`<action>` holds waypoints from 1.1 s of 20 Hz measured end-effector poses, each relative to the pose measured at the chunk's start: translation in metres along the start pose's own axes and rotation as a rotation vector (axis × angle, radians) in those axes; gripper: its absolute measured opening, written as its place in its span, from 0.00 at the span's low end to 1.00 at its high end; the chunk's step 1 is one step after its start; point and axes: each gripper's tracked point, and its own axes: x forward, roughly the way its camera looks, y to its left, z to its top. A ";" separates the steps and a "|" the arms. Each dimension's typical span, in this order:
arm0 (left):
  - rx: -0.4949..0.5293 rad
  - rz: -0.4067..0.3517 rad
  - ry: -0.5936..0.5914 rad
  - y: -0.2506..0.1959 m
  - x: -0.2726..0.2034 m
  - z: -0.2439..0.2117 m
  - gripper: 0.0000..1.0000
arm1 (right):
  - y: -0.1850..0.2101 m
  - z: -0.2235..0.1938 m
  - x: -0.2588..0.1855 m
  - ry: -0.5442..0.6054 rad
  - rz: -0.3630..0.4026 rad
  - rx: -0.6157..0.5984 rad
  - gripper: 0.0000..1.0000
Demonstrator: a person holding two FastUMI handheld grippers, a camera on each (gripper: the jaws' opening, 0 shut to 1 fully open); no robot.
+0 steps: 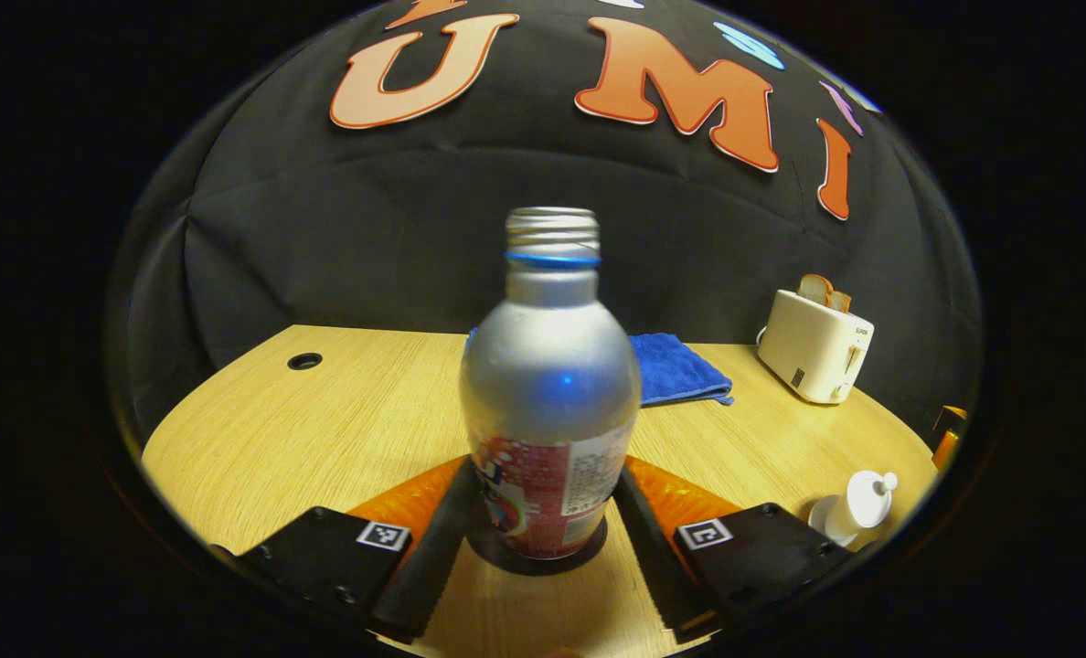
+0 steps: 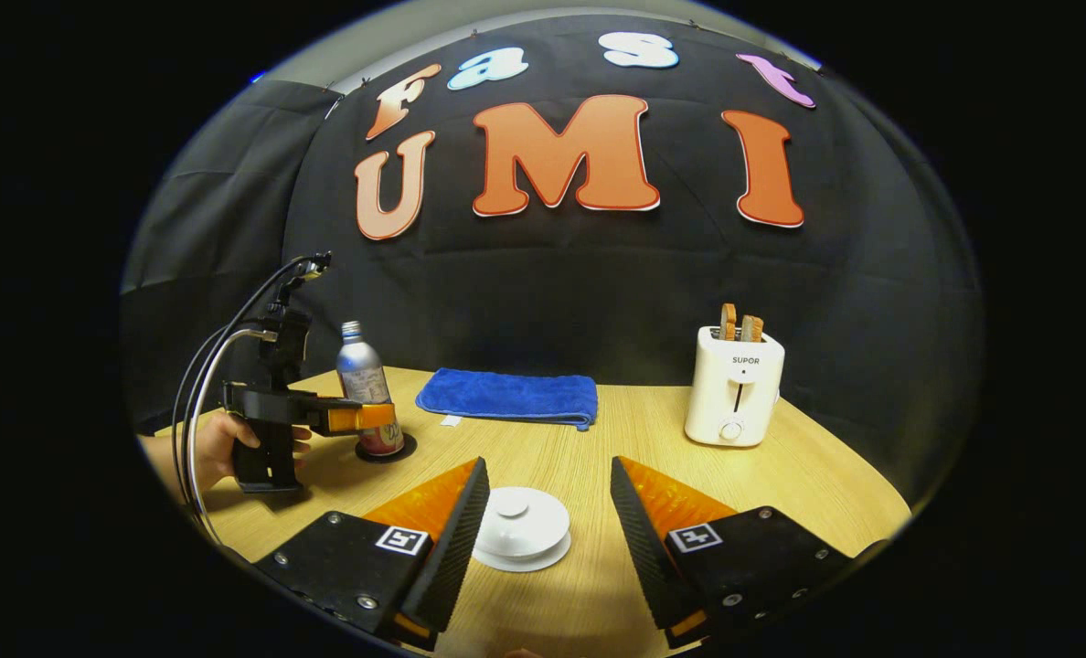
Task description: Open the teacup lid with one hand, grasp the water bottle and pour water into the teacup with the other hand; after pouring, place the water bottle on the coaster and then close the teacup lid.
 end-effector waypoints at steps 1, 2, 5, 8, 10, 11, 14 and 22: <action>-0.004 -0.003 0.003 -0.002 -0.004 0.000 0.97 | 0.002 0.003 -0.002 -0.009 0.003 0.004 0.81; -0.002 0.004 0.015 -0.002 -0.007 -0.003 1.00 | 0.002 0.006 -0.004 -0.017 0.002 0.006 0.81; 0.010 -0.001 0.003 -0.006 -0.025 -0.003 1.00 | 0.005 0.018 -0.010 -0.053 -0.002 0.006 0.81; 0.045 -0.008 -0.071 -0.016 -0.050 0.013 0.99 | 0.007 0.026 -0.013 -0.073 -0.011 0.007 0.81; 0.062 0.004 -0.134 -0.020 -0.073 0.029 0.99 | 0.008 0.035 -0.015 -0.100 -0.026 0.014 0.81; 0.062 0.019 -0.161 -0.022 -0.086 0.036 0.99 | 0.007 0.040 -0.016 -0.118 -0.037 0.016 0.81; 0.035 0.050 -0.233 -0.026 -0.117 0.054 0.99 | 0.006 0.042 -0.014 -0.141 -0.071 0.018 0.81; 0.065 0.130 -0.446 -0.018 -0.199 0.100 1.00 | 0.012 0.065 -0.022 -0.231 -0.075 0.068 0.81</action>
